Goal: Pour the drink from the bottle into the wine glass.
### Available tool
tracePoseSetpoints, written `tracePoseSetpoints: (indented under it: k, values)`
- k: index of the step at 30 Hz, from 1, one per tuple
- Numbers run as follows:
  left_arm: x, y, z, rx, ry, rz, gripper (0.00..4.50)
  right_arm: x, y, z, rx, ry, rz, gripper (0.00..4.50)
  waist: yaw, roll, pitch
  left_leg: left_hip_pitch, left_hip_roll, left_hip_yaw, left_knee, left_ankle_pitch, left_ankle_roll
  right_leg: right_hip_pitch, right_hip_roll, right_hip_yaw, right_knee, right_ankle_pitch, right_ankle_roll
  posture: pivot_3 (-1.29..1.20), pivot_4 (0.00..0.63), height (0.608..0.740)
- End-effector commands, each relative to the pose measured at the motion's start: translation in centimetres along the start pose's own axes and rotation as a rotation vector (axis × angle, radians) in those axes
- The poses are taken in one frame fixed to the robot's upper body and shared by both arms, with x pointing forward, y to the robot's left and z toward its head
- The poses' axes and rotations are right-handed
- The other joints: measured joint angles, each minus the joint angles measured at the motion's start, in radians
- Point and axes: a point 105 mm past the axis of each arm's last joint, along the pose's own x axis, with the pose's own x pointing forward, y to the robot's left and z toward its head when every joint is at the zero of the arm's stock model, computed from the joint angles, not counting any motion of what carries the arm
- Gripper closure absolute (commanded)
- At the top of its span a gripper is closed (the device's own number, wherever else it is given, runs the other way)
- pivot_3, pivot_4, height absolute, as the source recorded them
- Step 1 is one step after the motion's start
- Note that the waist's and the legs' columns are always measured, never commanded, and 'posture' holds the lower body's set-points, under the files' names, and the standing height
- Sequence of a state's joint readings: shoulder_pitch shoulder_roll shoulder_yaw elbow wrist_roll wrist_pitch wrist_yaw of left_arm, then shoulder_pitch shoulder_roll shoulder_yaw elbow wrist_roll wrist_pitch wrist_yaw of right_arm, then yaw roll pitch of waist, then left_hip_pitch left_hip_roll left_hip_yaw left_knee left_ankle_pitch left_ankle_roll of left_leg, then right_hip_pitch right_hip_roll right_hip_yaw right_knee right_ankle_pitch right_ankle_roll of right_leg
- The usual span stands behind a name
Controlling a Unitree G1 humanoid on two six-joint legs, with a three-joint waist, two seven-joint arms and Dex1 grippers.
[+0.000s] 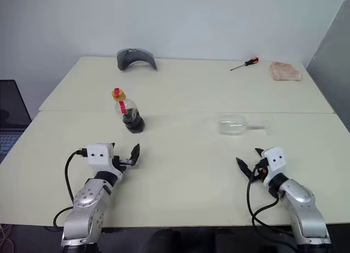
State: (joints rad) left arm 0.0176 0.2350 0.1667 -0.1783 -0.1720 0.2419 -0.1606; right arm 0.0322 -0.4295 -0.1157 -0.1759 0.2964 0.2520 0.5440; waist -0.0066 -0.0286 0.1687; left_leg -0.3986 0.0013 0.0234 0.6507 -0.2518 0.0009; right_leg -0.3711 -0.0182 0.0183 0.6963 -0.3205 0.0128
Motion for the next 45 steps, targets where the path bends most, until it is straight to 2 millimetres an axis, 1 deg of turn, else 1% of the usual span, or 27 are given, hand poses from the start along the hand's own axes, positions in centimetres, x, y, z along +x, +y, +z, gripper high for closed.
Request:
tracePoseSetpoints:
  k: [1,4,6,8,11,16,21,24,27,30,33,36,39,45]
  values:
    - [-0.3,0.6,1.3,0.060,-0.055,0.021,0.01,0.2,0.3,1.5,-0.028,-0.053,0.019,0.00,0.000,0.000,0.000,0.000,0.000,0.000,0.000,0.000,0.000,0.000,0.000,0.000,0.000,0.000,0.000,0.00,0.150,0.740]
    - [-0.3,1.1,0.9,0.076,-0.031,0.061,0.01,0.2,0.3,1.3,-0.030,-0.049,0.033,0.00,0.002,0.000,0.000,0.000,0.000,-0.001,0.000,0.000,0.000,0.000,0.000,-0.001,0.000,0.000,0.000,0.00,0.150,0.740]
    - [-0.3,0.9,0.7,0.100,-0.022,0.039,0.01,0.2,0.5,1.3,-0.028,-0.049,0.048,0.00,0.001,0.000,0.000,0.000,0.000,-0.001,0.000,0.000,0.000,0.000,0.000,-0.001,0.000,0.000,0.000,0.00,0.150,0.740]
    - [-0.4,0.7,0.7,0.048,-0.023,0.006,0.01,0.0,1.0,1.5,-0.010,-0.056,0.082,0.00,0.001,0.000,0.000,0.000,0.000,-0.001,0.000,0.000,0.000,0.000,0.000,-0.001,0.000,0.000,0.000,0.00,0.150,0.740]
    - [-0.7,-0.3,2.2,0.039,-0.108,-0.083,0.01,-0.5,2.1,1.9,-0.016,-0.057,0.146,0.00,0.002,0.000,0.000,0.000,0.000,-0.001,0.000,0.000,0.000,0.000,0.000,-0.001,0.000,0.000,0.000,0.00,0.150,0.740]
    - [-0.2,-1.5,3.4,0.021,-0.159,-0.168,0.01,-1.5,4.3,3.3,-0.040,-0.064,0.260,0.00,0.002,0.000,0.000,-0.001,0.000,-0.002,0.000,0.000,0.000,0.000,0.000,-0.001,0.000,0.000,0.000,0.00,0.150,0.740]
    - [1.1,-1.7,4.4,0.008,-0.178,-0.168,0.01,-1.8,5.6,4.6,-0.075,-0.076,0.340,0.00,0.002,0.000,0.000,-0.001,0.000,-0.005,0.003,0.000,0.000,0.002,0.000,-0.004,0.000,0.000,0.000,0.00,0.150,0.740]
    - [2.1,-1.2,4.8,0.017,-0.174,-0.116,0.01,-1.9,6.1,5.3,-0.093,-0.076,0.380,0.00,0.002,0.000,0.000,-0.001,0.000,-0.005,0.006,0.000,0.000,0.003,0.000,-0.004,0.000,0.000,0.000,0.00,0.150,0.740]
    - [2.9,-0.8,4.8,0.006,-0.153,-0.079,0.01,-1.9,6.2,5.5,-0.109,-0.065,0.399,0.00,0.002,-0.001,0.001,-0.003,0.000,-0.007,0.009,0.000,0.000,0.004,0.000,-0.005,0.000,0.000,0.001,0.00,0.150,0.740]
    - [3.3,-0.8,5.1,-0.013,-0.171,-0.073,0.01,-1.9,5.9,5.5,-0.114,-0.057,0.397,0.00,0.003,-0.003,0.001,-0.003,-0.001,-0.007,0.010,0.000,0.000,0.004,0.000,-0.005,0.000,0.001,0.001,0.00,0.150,0.740]
    - [3.7,-0.7,4.8,-0.028,-0.157,-0.054,0.01,-1.8,5.7,5.7,-0.112,-0.058,0.395,0.00,0.004,-0.003,0.002,-0.003,-0.001,-0.008,0.010,0.000,0.000,0.004,0.000,-0.006,0.000,0.001,0.001,0.00,0.150,0.740]
    - [4.1,-0.8,4.4,-0.032,-0.143,-0.048,0.01,-1.6,6.0,6.0,-0.095,-0.066,0.402,0.00,0.004,-0.003,0.002,-0.003,-0.001,-0.008,0.010,0.000,0.000,0.004,0.000,-0.006,0.000,0.001,0.001,0.00,0.150,0.740]
    - [4.6,-1.0,4.5,-0.043,-0.147,-0.056,0.01,-1.5,6.7,6.7,-0.045,-0.083,0.429,0.00,0.004,-0.003,0.002,-0.003,-0.001,-0.009,0.010,0.000,0.000,0.004,0.000,-0.007,0.000,0.001,0.001,0.00,0.150,0.740]
    - [5.5,-1.5,4.6,-0.039,-0.150,-0.079,0.01,-1.0,7.0,7.3,-0.058,-0.097,0.431,0.00,0.004,-0.003,0.002,-0.004,-0.001,-0.009,0.010,0.000,0.000,0.004,0.000,-0.007,0.000,0.001,0.002,0.00,0.150,0.740]
